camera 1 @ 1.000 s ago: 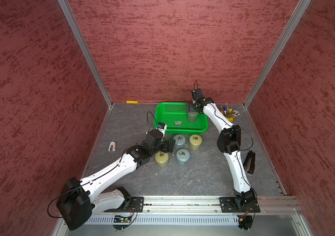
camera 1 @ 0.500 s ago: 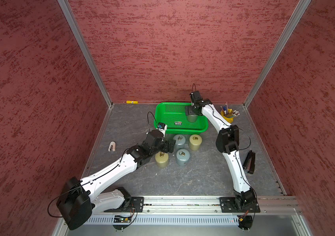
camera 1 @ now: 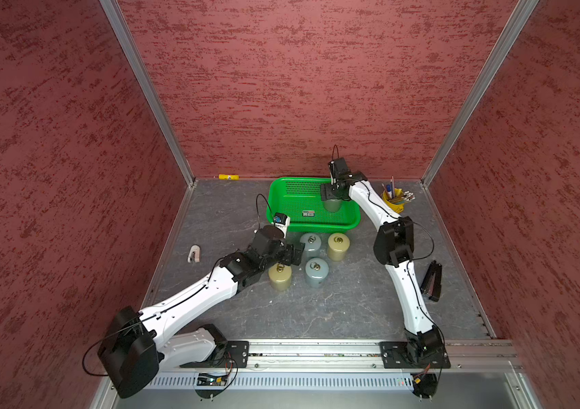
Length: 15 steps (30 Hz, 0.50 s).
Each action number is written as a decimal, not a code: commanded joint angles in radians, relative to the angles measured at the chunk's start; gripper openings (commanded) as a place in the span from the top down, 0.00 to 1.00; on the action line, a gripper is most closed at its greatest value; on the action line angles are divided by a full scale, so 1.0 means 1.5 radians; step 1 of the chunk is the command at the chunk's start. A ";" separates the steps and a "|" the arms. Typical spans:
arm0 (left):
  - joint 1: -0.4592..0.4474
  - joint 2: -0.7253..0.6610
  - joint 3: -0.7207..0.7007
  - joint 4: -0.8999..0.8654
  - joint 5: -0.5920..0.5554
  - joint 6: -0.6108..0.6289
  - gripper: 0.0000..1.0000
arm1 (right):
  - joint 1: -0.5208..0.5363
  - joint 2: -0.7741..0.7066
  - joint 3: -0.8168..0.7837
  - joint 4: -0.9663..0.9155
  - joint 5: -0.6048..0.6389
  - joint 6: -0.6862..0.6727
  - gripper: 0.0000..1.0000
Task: Take the tea canister out of the basket
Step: Pick up the tea canister from the basket.
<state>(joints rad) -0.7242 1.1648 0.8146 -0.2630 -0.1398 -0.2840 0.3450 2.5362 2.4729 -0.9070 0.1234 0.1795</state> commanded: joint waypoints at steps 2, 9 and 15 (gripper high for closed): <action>-0.003 0.000 -0.005 0.011 -0.011 -0.006 0.00 | -0.001 0.009 -0.013 0.013 -0.013 0.003 0.08; -0.005 0.000 -0.006 0.012 -0.013 -0.006 0.00 | 0.000 0.009 -0.020 0.013 -0.007 0.003 0.07; -0.005 0.003 -0.005 0.015 -0.012 -0.006 0.00 | 0.000 0.008 -0.020 0.018 -0.011 0.003 0.11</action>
<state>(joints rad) -0.7288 1.1648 0.8146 -0.2623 -0.1436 -0.2840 0.3450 2.5362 2.4504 -0.9024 0.1230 0.1795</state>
